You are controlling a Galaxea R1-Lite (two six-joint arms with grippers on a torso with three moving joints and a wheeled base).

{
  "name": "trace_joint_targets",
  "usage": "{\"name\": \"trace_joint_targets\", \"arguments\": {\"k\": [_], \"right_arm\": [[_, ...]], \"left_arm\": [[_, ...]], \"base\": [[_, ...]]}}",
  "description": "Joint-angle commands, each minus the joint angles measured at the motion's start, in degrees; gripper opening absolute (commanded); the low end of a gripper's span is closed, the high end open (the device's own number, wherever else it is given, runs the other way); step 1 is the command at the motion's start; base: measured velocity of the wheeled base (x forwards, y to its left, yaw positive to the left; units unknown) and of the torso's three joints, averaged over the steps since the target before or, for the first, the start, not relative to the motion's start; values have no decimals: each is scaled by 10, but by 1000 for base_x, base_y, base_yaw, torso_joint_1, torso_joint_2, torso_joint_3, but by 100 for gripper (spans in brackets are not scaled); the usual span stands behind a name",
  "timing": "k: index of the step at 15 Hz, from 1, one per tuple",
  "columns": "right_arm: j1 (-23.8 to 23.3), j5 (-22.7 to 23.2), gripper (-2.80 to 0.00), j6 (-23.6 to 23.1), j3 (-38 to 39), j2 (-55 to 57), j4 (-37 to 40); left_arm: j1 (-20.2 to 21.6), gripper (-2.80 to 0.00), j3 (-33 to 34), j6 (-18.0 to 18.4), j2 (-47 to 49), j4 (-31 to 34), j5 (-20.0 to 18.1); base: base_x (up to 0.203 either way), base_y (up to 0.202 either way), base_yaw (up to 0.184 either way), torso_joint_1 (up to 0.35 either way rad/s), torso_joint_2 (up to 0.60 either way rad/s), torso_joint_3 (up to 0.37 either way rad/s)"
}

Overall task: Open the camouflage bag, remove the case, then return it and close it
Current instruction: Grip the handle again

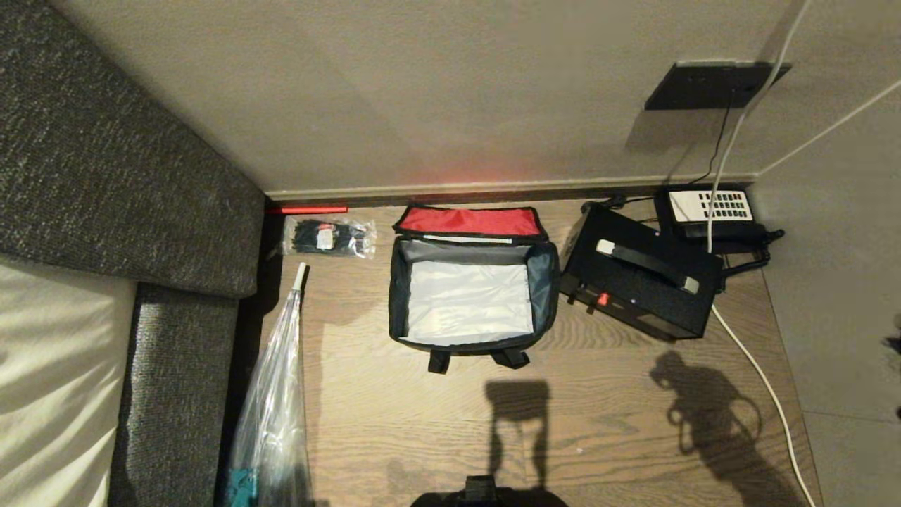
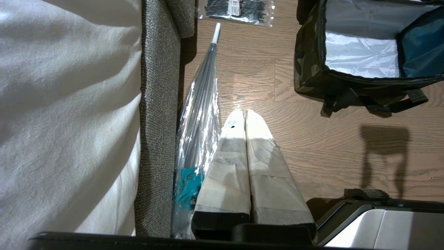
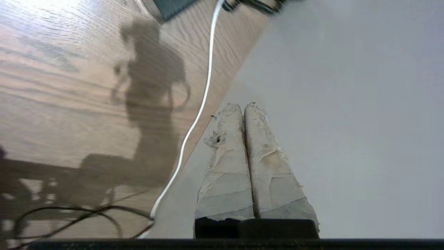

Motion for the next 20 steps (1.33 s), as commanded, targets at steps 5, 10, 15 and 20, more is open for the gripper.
{"name": "trace_joint_targets", "arguments": {"k": [5,10,15,20], "right_arm": [[-34,-9,-280,207,143,-315,158],[-55,103,-280,308,193,-365,143],[-56,145,-280,320,203,-373,128],[-56,176,-280,319,218,-377,116]], "left_arm": [[0,-280,2,0,-1,0,0],[1,-280,2,0,-1,0,0],[0,-280,2,0,-1,0,0],[0,-280,2,0,-1,0,0]], "base": [[0,0,0,0,0,0],[0,0,0,0,0,0],[0,0,0,0,0,0],[0,0,0,0,0,0]]}}
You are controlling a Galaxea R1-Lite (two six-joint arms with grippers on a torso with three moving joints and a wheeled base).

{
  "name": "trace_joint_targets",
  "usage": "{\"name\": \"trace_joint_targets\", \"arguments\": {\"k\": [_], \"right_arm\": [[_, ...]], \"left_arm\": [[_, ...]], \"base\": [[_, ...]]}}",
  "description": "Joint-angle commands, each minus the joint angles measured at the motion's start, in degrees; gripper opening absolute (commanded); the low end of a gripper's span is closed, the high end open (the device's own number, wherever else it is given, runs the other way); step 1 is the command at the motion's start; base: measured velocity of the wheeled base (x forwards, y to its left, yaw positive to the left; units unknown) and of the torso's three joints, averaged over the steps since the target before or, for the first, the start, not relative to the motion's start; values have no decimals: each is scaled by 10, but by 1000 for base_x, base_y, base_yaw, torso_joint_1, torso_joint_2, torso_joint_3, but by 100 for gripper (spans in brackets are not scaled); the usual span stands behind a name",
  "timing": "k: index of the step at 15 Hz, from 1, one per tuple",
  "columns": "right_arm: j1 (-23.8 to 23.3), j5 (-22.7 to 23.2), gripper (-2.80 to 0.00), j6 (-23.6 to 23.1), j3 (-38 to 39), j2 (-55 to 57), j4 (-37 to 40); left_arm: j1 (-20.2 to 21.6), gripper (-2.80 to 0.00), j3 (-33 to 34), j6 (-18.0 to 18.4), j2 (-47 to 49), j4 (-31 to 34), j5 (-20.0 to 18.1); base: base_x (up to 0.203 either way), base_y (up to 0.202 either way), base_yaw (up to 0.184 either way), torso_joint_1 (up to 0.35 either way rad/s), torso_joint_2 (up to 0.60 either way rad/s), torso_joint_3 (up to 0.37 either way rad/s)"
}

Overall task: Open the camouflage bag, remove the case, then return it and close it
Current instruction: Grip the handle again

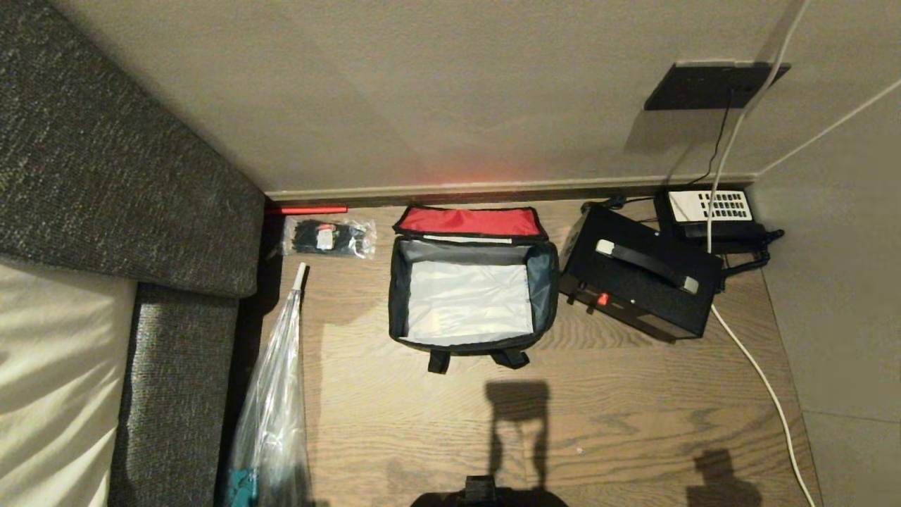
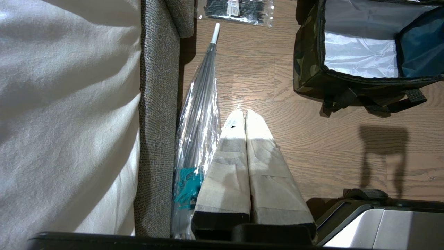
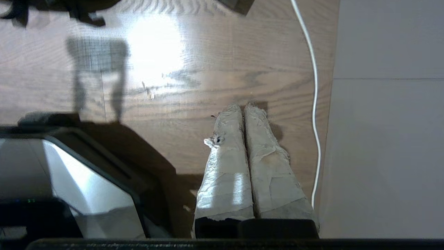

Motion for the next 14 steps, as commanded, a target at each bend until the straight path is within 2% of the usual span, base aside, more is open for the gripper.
{"name": "trace_joint_targets", "arguments": {"k": [1,4,6,8,11,14], "right_arm": [[0,11,-280,3,3,4,-1],[1,52,-280,4,6,4,-2],[0,79,-280,21,18,3,-1],[0,80,-280,38,19,4,-1],[0,84,-280,6,20,4,-5],[1,85,-280,6,26,2,-6]], "left_arm": [[0,-280,2,0,-1,0,0],[0,-280,2,0,-1,0,0],[0,-280,2,0,-1,0,0],[1,-280,2,0,-1,0,0],[0,-280,2,0,-1,0,0],[0,-280,2,-1,-1,0,0]], "base": [[0,0,0,0,0,0],[0,0,0,0,0,0],[0,0,0,0,0,0],[0,0,0,0,0,0],[0,0,0,0,0,0],[0,0,0,0,0,0]]}}
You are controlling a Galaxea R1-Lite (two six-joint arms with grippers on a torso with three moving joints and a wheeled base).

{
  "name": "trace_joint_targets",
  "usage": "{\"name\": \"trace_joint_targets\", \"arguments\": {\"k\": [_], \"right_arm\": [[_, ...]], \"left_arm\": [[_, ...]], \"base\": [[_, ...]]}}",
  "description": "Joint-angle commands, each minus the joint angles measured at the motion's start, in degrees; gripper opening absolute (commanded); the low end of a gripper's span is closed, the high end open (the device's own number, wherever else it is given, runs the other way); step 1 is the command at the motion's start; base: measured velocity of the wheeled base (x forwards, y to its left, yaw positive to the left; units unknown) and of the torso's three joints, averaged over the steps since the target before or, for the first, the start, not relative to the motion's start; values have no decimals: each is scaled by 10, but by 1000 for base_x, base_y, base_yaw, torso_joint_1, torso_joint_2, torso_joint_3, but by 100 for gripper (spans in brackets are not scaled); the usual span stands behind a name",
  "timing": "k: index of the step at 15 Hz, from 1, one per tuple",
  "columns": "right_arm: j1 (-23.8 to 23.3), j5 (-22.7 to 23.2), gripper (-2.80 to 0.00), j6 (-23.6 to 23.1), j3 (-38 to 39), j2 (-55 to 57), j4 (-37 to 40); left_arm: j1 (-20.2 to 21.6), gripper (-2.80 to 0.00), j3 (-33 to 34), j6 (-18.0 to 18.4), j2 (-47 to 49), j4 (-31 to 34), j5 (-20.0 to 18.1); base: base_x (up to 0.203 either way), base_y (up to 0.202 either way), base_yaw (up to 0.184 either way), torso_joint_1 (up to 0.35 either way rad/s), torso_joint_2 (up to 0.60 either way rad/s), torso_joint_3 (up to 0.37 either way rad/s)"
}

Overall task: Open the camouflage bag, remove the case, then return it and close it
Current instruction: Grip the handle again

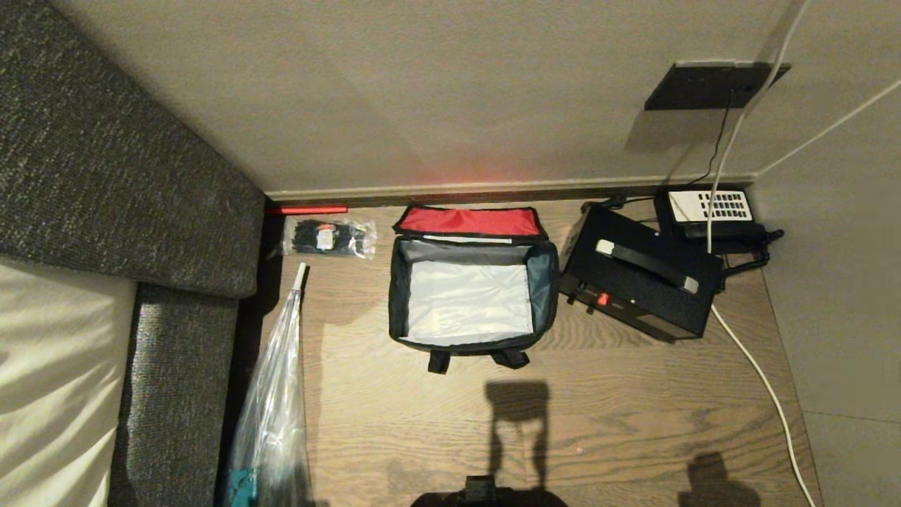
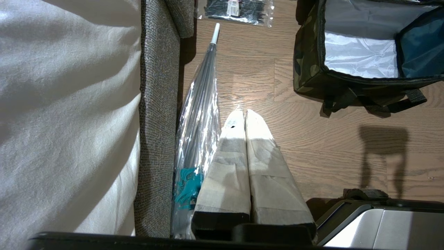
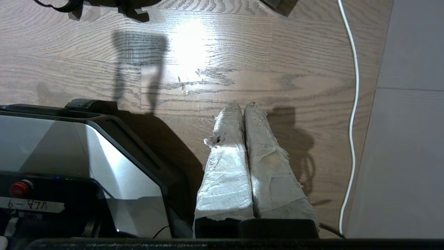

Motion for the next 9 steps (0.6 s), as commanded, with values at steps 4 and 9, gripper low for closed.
{"name": "trace_joint_targets", "arguments": {"k": [4,9], "right_arm": [[1,-1,-280,1,5,1,-14],[-5,0,-280,6,9,-13,-26]], "left_arm": [[1,-280,2,-1,-1,0,0],[0,-280,2,0,-1,0,0]], "base": [[0,0,0,0,0,0],[0,0,0,0,0,0]]}}
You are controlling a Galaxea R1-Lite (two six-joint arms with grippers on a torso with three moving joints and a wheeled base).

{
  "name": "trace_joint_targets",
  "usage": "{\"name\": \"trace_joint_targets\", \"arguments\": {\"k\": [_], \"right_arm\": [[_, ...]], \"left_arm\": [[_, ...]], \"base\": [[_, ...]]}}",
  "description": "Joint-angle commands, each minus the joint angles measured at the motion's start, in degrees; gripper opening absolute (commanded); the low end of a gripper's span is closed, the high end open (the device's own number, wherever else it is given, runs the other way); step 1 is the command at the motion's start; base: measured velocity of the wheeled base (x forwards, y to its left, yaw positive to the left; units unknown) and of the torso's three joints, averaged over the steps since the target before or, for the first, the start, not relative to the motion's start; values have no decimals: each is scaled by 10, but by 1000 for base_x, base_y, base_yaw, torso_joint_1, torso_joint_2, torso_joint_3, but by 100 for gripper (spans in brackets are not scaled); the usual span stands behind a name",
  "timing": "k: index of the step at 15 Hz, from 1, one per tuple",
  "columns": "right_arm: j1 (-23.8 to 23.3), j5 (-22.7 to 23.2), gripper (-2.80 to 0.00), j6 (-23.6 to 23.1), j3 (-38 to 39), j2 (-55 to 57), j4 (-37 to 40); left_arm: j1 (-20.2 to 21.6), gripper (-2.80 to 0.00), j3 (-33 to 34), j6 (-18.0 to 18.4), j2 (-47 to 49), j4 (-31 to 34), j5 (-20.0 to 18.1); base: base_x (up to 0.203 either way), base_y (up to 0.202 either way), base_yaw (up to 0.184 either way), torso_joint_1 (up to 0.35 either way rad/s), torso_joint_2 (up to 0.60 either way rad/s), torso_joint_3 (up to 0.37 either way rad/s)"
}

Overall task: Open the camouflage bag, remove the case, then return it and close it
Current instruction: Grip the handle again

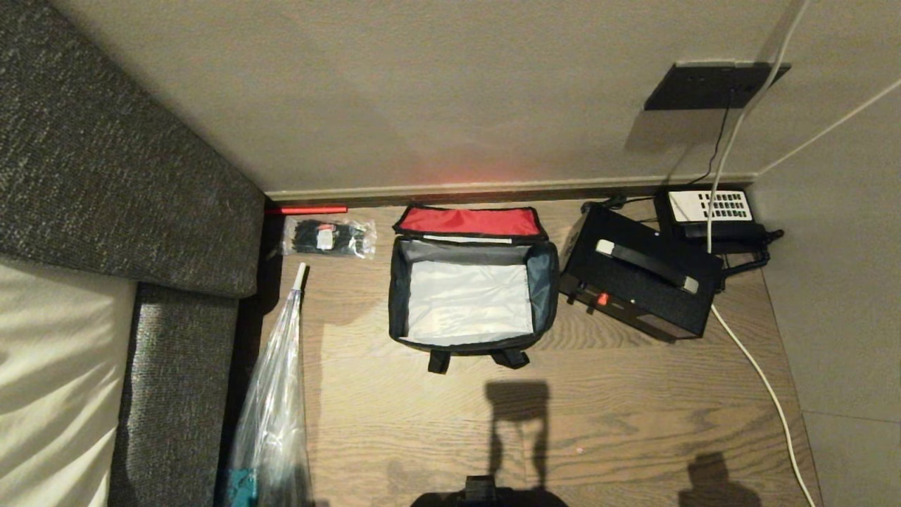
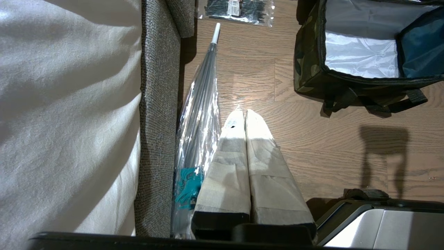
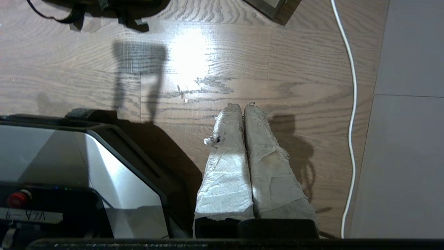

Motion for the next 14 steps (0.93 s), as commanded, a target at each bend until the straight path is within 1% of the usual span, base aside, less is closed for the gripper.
{"name": "trace_joint_targets", "arguments": {"k": [1,5,8,11,12,13,14], "right_arm": [[-3,0,-280,0,0,-9,1],[-8,0,-280,-1,0,-28,1],[-10,1,-280,0,0,-85,3],[-10,0,-280,0,3,-104,-6],[-10,-1,-280,8,6,-105,-13],[-10,-3,-280,28,12,-108,-33],[-10,-5,-280,30,15,-116,-43]], "left_arm": [[0,-280,2,0,-1,0,0],[1,-280,2,-1,-1,0,0],[0,-280,2,0,-1,0,0],[0,-280,2,0,-1,0,0],[0,-280,2,-1,-1,0,0],[1,-280,2,-1,-1,0,0],[0,-280,2,0,-1,0,0]], "base": [[0,0,0,0,0,0],[0,0,0,0,0,0],[0,0,0,0,0,0],[0,0,0,0,0,0],[0,0,0,0,0,0],[0,0,0,0,0,0],[0,0,0,0,0,0]]}}
